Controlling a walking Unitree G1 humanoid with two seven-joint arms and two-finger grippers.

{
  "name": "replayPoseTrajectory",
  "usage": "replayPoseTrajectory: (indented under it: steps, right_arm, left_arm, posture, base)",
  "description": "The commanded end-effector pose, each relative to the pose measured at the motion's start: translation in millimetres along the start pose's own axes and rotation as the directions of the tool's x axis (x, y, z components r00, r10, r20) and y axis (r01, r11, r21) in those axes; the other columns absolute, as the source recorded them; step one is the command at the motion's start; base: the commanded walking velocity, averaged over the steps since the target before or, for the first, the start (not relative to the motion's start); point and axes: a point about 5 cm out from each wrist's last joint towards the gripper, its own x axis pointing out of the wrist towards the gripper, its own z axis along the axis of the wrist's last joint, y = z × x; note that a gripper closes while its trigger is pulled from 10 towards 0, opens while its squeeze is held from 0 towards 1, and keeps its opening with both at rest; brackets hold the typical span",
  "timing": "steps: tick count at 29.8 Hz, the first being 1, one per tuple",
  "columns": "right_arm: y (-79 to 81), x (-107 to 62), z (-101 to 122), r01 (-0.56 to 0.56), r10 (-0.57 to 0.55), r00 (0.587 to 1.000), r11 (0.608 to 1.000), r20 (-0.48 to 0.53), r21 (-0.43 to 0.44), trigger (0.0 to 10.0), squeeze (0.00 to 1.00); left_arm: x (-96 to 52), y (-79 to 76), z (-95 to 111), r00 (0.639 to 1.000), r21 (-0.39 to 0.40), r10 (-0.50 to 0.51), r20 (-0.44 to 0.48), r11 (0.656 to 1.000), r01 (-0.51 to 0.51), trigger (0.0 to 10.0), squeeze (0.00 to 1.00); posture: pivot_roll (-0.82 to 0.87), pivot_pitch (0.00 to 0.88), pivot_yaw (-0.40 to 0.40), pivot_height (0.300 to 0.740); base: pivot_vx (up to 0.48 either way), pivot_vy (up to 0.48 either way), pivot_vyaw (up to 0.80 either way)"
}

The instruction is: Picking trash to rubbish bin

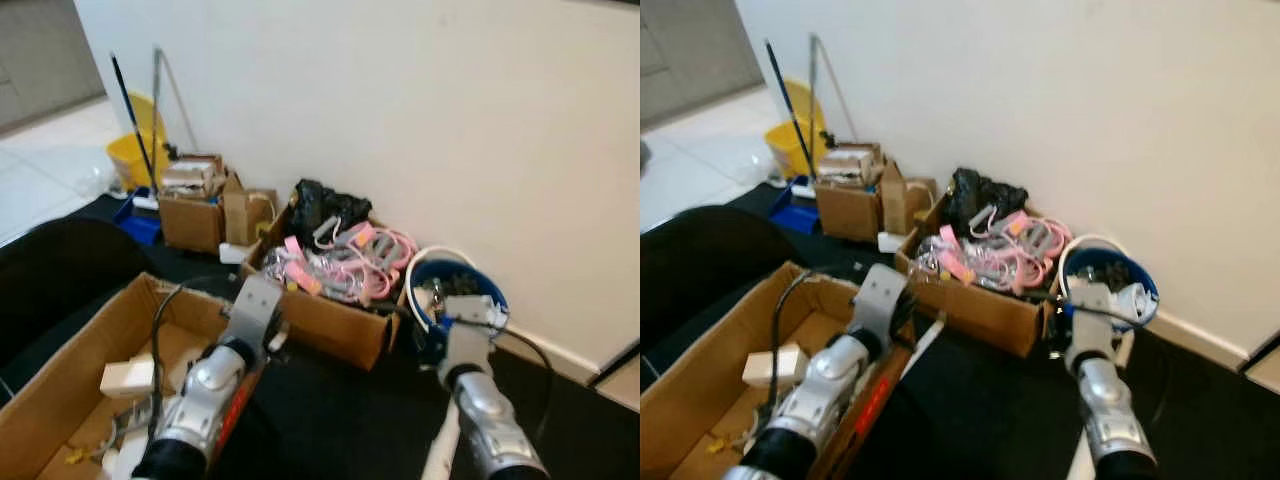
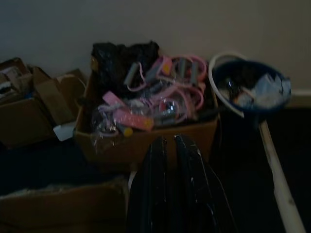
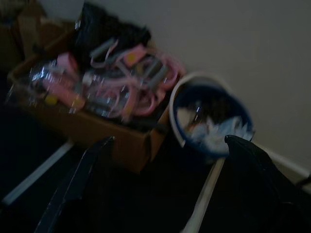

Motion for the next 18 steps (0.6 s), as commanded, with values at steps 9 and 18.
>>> replayPoseTrajectory:
  steps: [9,18]
  right_arm:
    - [4.8,-1.6,-5.7,-0.016,0.016,0.999,1.0,-0.031,0.006,10.0,0.0]
    - [6.2,-1.6,-5.4,-0.019,0.019,0.999,1.0,-0.031,0.005,10.0,0.0]
  left_arm:
    - [-5.8,3.7,-9.2,0.999,-0.032,0.016,-0.028,0.999,-0.017,10.0,0.0]
    - [-6.5,5.3,-10.5,0.999,-0.013,0.015,-0.041,1.0,-0.015,10.0,0.0]
  posture:
    - [-0.08,0.031,-0.022,0.74]
    - [-0.08,0.03,-0.018,0.74]
  base:
    - [0.0,0.373,0.0]
    - [0.0,0.0,0.0]
